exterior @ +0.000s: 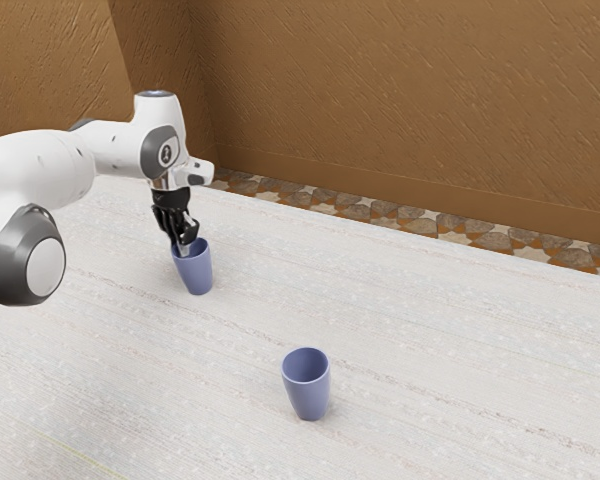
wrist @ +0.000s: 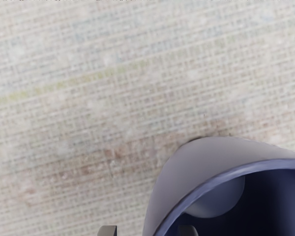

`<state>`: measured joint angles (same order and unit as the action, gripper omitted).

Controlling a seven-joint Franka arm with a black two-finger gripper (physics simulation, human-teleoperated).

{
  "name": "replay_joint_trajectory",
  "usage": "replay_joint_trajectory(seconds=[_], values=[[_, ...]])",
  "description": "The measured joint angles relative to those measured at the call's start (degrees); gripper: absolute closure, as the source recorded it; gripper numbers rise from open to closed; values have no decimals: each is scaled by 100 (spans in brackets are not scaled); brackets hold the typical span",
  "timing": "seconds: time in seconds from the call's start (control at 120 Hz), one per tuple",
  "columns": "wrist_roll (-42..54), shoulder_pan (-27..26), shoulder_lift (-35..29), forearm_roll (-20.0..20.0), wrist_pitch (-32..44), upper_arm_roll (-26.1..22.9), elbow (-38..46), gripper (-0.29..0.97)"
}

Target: Place the left cup onto the right cup

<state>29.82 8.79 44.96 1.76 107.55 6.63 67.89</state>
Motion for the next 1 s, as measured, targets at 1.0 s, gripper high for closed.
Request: replay_joint_trajectory(seconds=[1.0], values=[[-19, -37, -138, -49, -32, -46, -23, 78]])
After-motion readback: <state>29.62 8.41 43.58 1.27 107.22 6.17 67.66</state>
